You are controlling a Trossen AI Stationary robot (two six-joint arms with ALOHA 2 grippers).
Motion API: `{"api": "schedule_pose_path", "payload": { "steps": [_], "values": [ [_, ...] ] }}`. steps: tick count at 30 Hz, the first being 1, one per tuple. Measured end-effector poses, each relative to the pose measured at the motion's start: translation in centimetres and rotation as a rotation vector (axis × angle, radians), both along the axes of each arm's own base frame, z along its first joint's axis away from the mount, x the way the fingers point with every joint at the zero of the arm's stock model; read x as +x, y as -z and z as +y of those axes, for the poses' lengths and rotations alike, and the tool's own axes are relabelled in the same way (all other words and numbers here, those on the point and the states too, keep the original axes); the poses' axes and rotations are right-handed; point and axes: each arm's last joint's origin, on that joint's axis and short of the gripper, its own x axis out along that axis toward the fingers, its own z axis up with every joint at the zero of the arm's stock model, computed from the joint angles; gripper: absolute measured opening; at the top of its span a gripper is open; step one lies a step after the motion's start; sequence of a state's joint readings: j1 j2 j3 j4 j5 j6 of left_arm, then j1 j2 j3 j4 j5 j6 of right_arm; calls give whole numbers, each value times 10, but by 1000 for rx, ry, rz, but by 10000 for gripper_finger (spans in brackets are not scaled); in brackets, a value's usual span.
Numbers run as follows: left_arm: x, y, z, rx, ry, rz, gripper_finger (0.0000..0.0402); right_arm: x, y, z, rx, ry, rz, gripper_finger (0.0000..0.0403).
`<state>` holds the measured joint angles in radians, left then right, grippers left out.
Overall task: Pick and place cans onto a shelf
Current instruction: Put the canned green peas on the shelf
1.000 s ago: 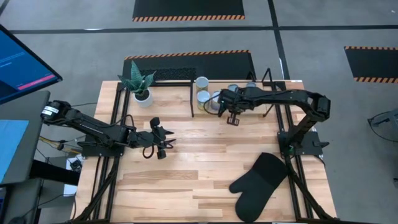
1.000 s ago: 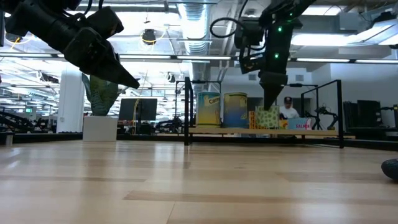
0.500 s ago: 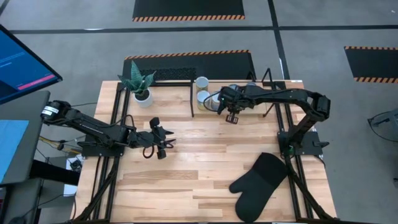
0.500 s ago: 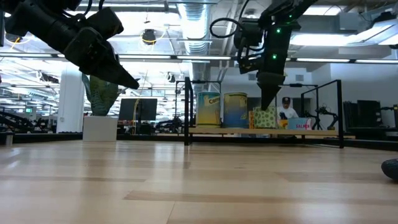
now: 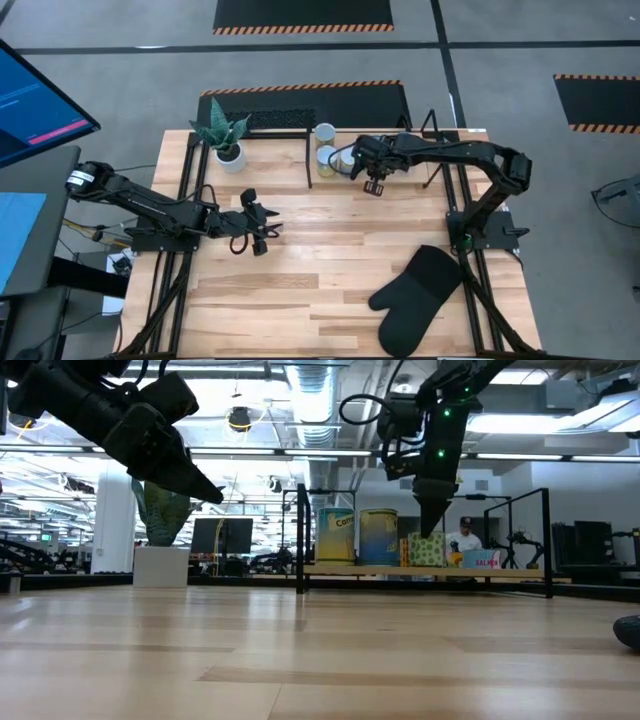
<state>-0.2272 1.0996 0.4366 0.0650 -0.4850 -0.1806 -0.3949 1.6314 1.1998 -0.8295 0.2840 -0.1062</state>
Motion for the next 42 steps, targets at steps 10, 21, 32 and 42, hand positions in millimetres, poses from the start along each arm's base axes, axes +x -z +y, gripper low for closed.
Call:
{"api": "schedule_pose_path", "payload": {
  "steps": [10,21,32,42],
  "values": [
    [0,0,0,0,0,0,139,2,0,0,18,-16,-23,61],
    [0,0,0,-7,-4,-2,139,2,0,0,24,-34,-20,61],
    [0,0,0,-6,-4,-2,139,2,0,0,8,-53,-5,61],
    [0,0,0,-7,-4,-2,139,0,0,0,18,-21,0,61]
  ]
}}
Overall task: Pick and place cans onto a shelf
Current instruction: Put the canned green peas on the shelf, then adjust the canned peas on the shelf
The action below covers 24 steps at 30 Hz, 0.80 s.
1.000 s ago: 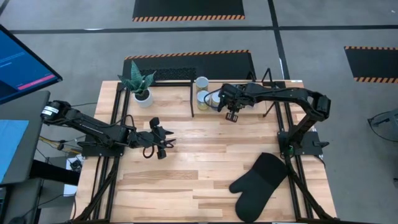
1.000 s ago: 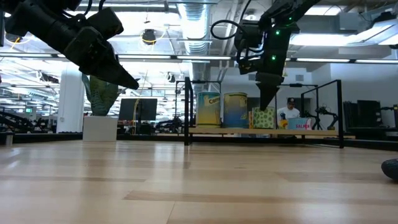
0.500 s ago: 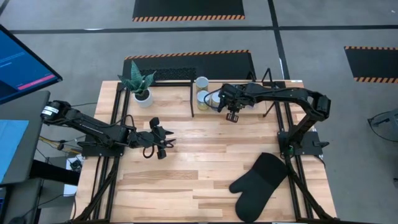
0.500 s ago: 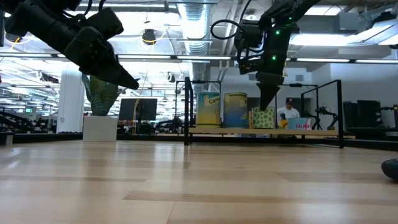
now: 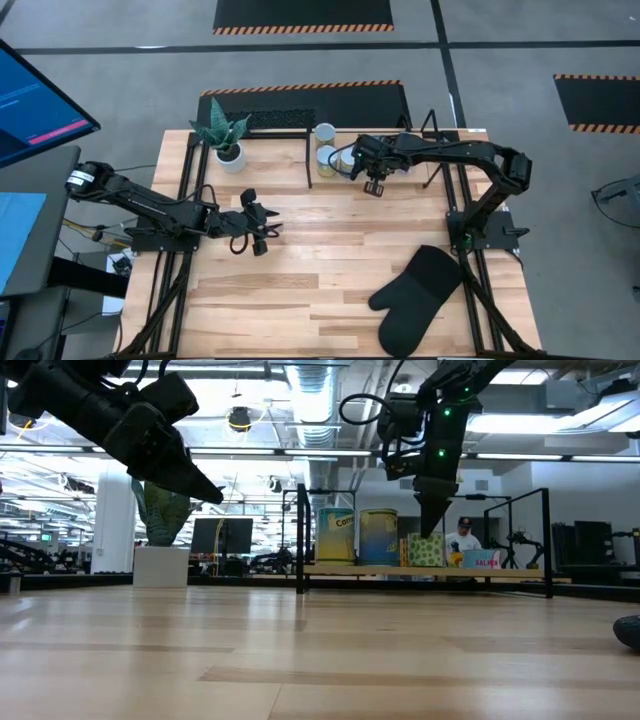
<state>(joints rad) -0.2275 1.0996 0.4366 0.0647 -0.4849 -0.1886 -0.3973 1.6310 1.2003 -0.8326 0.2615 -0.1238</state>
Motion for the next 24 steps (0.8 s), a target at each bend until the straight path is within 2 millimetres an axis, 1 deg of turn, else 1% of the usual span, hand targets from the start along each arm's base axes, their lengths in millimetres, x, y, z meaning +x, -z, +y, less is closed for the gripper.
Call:
{"api": "schedule_pose_path", "payload": {
  "steps": [9,12,15,20,24],
  "values": [
    [0,0,0,-7,-4,-2,139,-1,0,-1,0,5,-1,61],
    [0,0,0,-7,-4,-1,139,0,0,-1,0,2,-1,67],
    [0,0,0,-7,-4,-1,139,1,-1,-2,-5,2,-13,88],
    [0,0,0,-7,-4,-1,139,1,-1,-2,-6,7,-15,135],
    [0,0,0,-7,-4,-1,139,1,-3,-2,-5,19,-22,161]
  ]
}}
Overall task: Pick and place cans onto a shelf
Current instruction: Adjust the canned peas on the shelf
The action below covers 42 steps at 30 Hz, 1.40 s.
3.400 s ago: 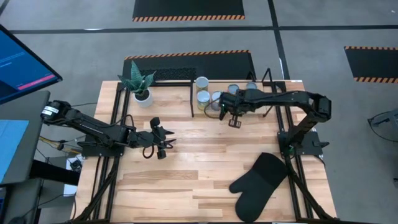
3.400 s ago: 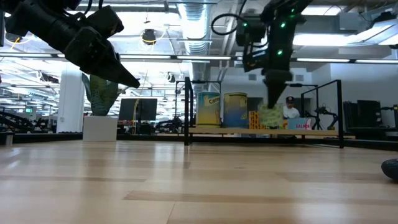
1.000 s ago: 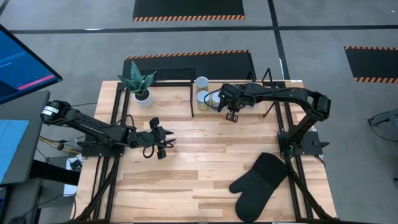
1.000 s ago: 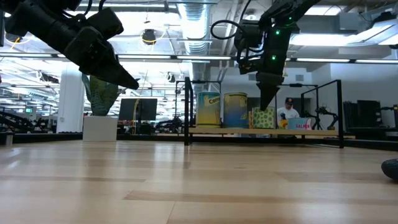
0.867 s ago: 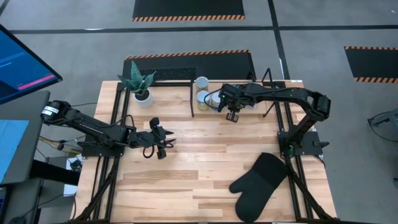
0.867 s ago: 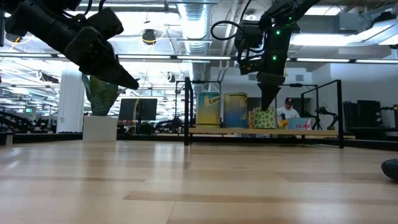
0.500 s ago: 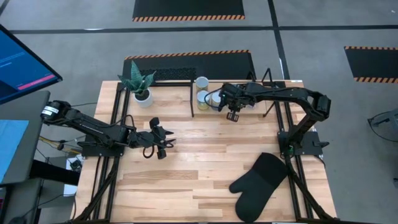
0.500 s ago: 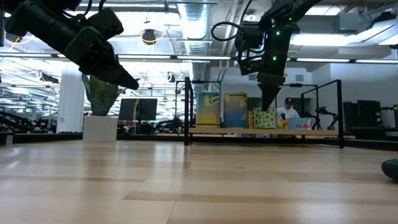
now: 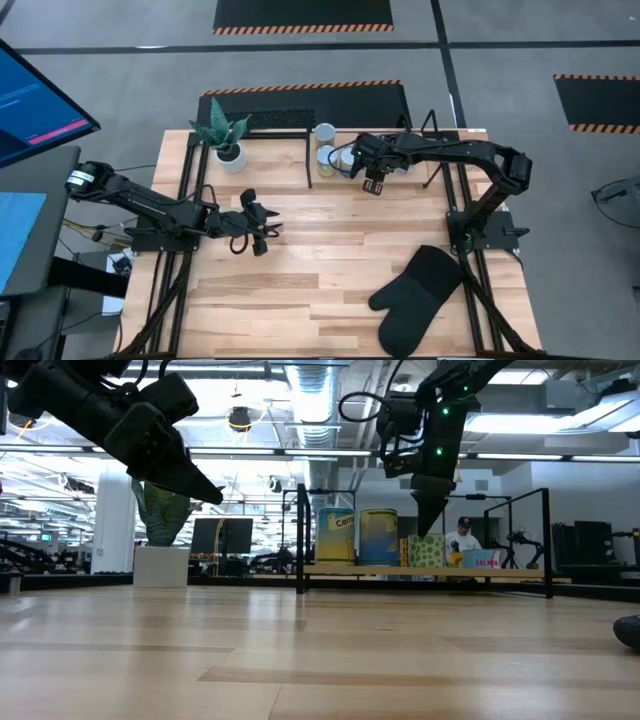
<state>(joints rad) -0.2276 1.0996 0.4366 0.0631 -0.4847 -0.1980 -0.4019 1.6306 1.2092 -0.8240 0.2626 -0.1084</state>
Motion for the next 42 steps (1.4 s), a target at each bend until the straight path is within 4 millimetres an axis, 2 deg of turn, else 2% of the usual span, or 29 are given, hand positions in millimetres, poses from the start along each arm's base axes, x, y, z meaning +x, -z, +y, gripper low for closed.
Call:
{"api": "schedule_pose_path", "payload": {
  "steps": [5,10,14,18,22,26,32,35,42],
  "values": [
    [0,0,0,1,0,0,139,4,-20,-1,-1,16,-16,169],
    [0,0,0,-7,-5,0,139,-3,-37,2,59,148,20,164],
    [0,0,1,9,-15,1,139,-13,-41,12,165,300,87,159],
    [0,0,1,15,-23,0,139,-23,-40,30,295,334,207,158],
    [0,0,1,11,-26,-1,139,-21,-40,53,334,374,249,159],
    [0,0,1,11,-26,-1,139,-14,-40,84,319,270,260,161],
    [0,0,1,16,-33,-2,139,2,-39,139,282,-95,203,160],
    [0,0,1,5,-39,-6,139,7,-39,164,271,-220,152,158],
    [0,0,1,2,-40,-7,139,9,-41,204,262,-197,28,155]
  ]
}}
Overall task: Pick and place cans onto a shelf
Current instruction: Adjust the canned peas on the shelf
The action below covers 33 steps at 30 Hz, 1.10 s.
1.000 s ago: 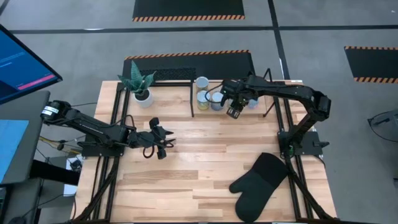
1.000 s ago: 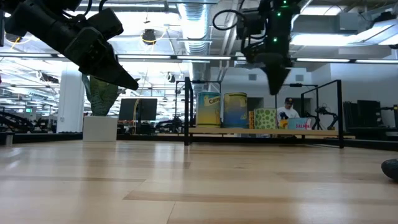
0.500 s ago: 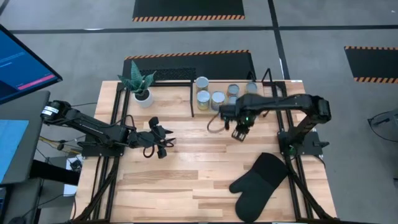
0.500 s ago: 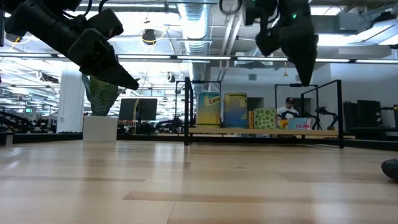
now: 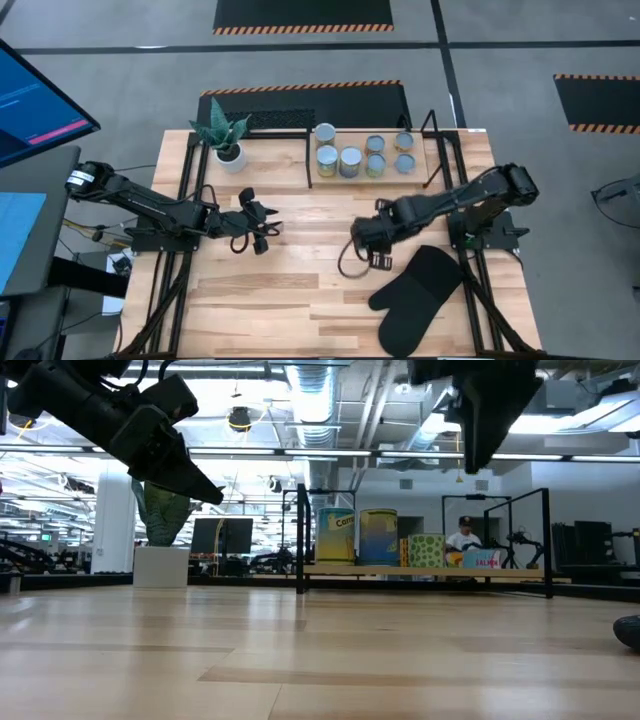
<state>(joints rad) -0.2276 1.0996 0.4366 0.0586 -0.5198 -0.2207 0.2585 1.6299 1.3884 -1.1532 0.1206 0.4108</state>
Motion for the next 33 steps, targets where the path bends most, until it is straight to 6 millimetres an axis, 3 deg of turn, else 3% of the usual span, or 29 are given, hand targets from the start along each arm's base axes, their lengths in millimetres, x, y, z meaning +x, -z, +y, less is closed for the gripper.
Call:
{"api": "schedule_pose_path", "payload": {
  "steps": [6,15,24,33],
  "values": [
    [0,0,0,-92,-55,-41,139,16,2,32,-55,-169,-279,159],
    [4,-6,-3,-133,17,-102,139,46,-16,43,-9,-221,-633,155],
    [6,-9,-3,-131,13,-129,139,58,-1,28,-45,-182,-589,155],
    [6,-9,-3,-130,12,-129,139,66,4,-16,-80,-51,-538,156]
  ]
}}
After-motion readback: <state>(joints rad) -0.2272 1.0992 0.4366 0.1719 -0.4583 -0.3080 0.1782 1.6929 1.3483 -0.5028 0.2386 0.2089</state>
